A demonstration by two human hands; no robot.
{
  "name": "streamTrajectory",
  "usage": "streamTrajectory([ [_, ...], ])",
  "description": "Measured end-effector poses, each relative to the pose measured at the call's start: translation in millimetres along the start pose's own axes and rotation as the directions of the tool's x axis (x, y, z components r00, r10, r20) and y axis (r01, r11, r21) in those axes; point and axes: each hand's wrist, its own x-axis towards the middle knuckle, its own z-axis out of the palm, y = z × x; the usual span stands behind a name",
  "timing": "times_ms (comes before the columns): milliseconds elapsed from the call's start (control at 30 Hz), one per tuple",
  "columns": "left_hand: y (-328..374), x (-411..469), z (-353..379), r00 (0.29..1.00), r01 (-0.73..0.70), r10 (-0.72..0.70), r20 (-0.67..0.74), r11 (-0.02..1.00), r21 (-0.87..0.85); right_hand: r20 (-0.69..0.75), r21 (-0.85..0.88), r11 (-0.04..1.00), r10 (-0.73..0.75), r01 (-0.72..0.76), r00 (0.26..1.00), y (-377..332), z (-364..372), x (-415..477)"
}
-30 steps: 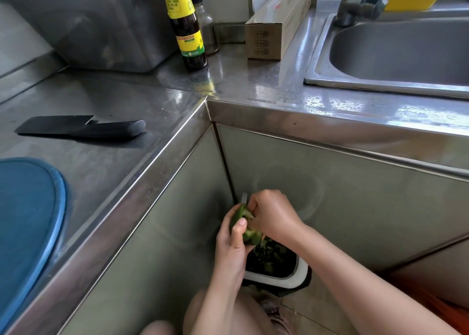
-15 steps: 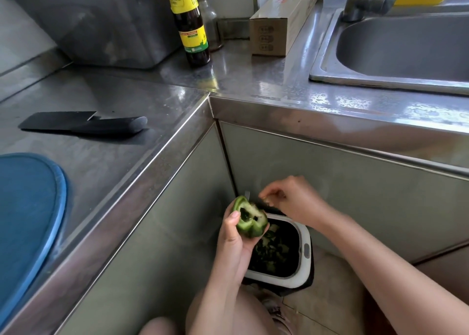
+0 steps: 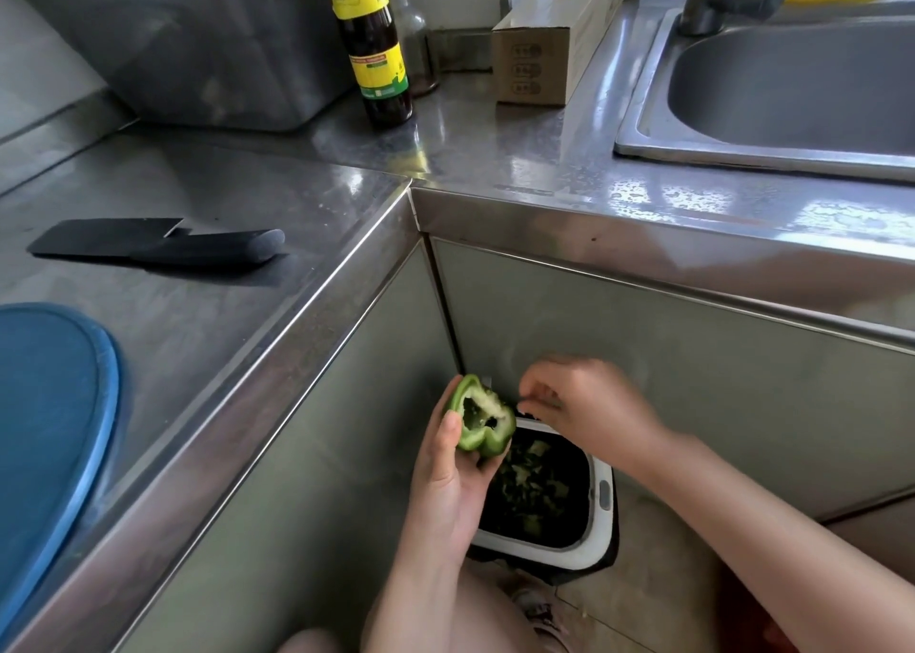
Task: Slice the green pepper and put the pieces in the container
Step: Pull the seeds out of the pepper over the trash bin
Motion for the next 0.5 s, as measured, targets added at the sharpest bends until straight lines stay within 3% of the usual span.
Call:
streamTrajectory([
  [100,0.8,0.2,-0.8,0.999,0.028,-0.029,0.020,0.999,0.018,0.051,0.036,0.977,-0.213,0.211,0.976,-8.4,-5.2,-1.6],
  [200,0.4,-0.3,1.6,0.999,0.034,-0.034,0.027,0.999,0.010,0.170,0.023,0.949,-0.313,0.313,0.935,-10.7,-6.4,-5.7],
  [367,-2.1,2.2,4.6,0.999,0.035,-0.036,0.034,0.999,0.032,0.370,0.014,0.971,-0.228,0.240,0.901,-8.1,-5.3,-9.7],
  [500,-5.5,3.3,5.3,0.998,0.040,-0.045,0.043,0.993,0.110,0.436,0.183,0.976,-0.186,0.116,0.881,-9.5,-7.8,-6.2],
])
